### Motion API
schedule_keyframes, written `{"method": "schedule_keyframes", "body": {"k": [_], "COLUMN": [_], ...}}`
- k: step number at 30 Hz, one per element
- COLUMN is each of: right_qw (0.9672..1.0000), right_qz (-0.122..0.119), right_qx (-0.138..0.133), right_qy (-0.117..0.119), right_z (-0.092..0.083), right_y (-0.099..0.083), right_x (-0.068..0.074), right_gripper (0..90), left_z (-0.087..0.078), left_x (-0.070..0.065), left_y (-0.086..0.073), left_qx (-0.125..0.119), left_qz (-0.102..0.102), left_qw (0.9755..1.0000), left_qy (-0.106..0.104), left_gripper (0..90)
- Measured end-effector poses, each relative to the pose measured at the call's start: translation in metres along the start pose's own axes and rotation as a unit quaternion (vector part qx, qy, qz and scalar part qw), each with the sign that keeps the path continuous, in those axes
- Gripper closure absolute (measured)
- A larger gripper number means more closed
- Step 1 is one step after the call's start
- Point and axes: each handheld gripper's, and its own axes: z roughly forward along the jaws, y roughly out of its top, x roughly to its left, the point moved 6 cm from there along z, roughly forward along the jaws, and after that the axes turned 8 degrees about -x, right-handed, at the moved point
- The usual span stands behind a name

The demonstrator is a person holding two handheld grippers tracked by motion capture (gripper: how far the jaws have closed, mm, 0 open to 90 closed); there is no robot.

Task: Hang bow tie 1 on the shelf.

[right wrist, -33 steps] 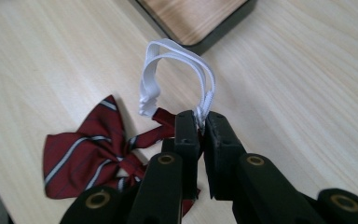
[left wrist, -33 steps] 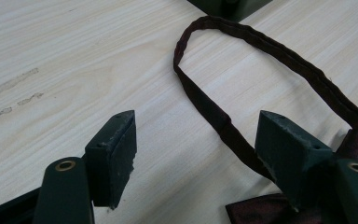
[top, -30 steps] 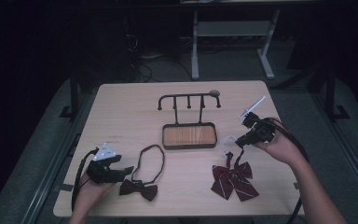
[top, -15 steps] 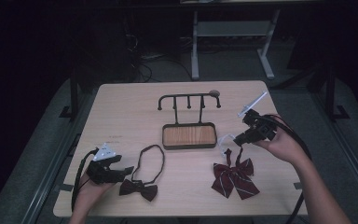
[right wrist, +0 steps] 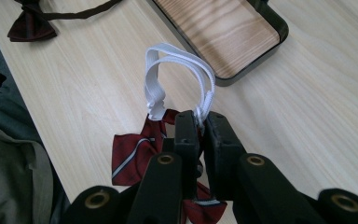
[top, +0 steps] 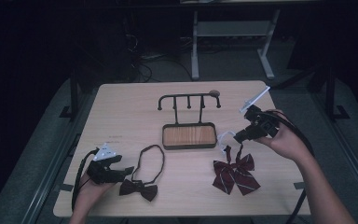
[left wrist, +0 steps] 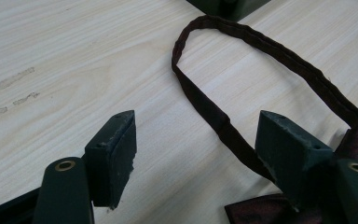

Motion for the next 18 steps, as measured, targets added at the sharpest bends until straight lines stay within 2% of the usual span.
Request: {"method": "schedule_keyframes", "body": {"k": [2,9,18], "right_qw": [1.0000,0.9999,0.9996], "right_qz": [-0.002,-0.012,-0.025], "right_qx": [-0.001,-0.005,-0.011], "right_qy": [-0.001,-0.002,-0.007], "right_z": [-0.002,-0.009,-0.016], "right_y": [0.002,0.011,0.022], "right_x": [0.001,0.004,0.008], "right_gripper": [83.7,83.8,83.8], "left_z": [0.000,-0.001,0.000], "left_x": [0.001,0.001,0.001], "left_y": [0.000,0.000,0.000], "left_qx": [0.004,-0.003,0.000], "left_qz": [0.005,0.000,0.001], "left_qw": [1.0000,1.0000,1.0000], "left_qy": [0.000,0.000,-0.001], "left_gripper": [29.7,29.7,29.8]}}
